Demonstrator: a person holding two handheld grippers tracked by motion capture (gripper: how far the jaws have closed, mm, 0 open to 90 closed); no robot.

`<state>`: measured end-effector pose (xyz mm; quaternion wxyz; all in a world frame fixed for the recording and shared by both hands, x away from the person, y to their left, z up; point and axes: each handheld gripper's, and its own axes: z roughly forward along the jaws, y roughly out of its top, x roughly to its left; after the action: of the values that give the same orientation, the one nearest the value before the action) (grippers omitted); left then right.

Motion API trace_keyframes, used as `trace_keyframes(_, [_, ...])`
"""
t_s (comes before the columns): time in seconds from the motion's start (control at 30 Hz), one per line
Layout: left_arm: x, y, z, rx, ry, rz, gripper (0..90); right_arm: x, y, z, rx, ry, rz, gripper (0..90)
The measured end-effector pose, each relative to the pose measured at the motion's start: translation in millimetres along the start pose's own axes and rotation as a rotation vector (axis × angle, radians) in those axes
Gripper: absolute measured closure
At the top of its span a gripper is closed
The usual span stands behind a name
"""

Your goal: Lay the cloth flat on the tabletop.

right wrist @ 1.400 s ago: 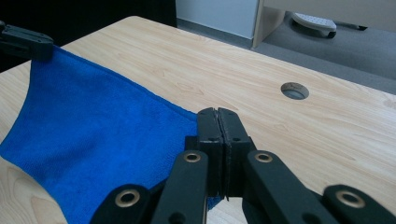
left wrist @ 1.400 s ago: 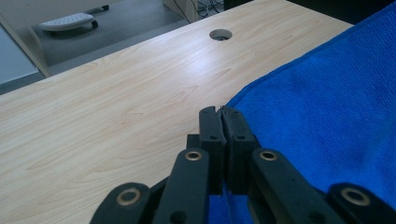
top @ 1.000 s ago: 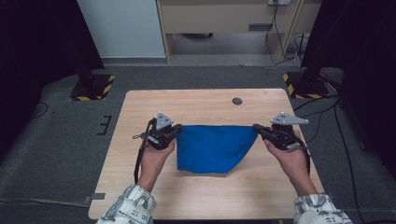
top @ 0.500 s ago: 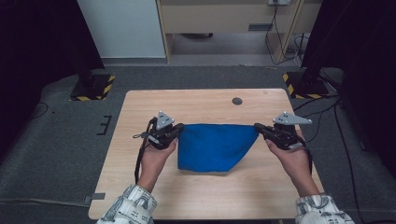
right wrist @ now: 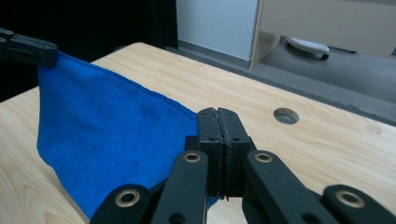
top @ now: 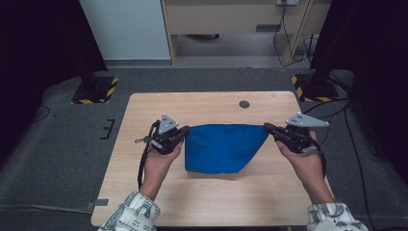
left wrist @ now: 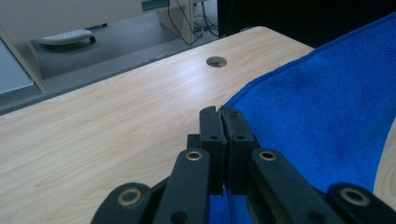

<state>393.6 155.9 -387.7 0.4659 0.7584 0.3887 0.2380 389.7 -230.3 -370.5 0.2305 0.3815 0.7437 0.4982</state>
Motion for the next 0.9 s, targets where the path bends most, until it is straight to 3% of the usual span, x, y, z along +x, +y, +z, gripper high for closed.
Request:
trace_keyframes(0.5, [-3.5, 18.4, -22.0, -0.063, 0.000, 0.016, 87.8, 3.9, 9.8, -15.0, -0.048, 0.002, -0.008, 89.1])
trace_keyframes(0.9, [-7.8, 24.1, -32.7, -0.089, -0.012, 0.019, 87.9, 5.8, 14.9, -29.6, -0.082, 0.002, -0.014, 89.1])
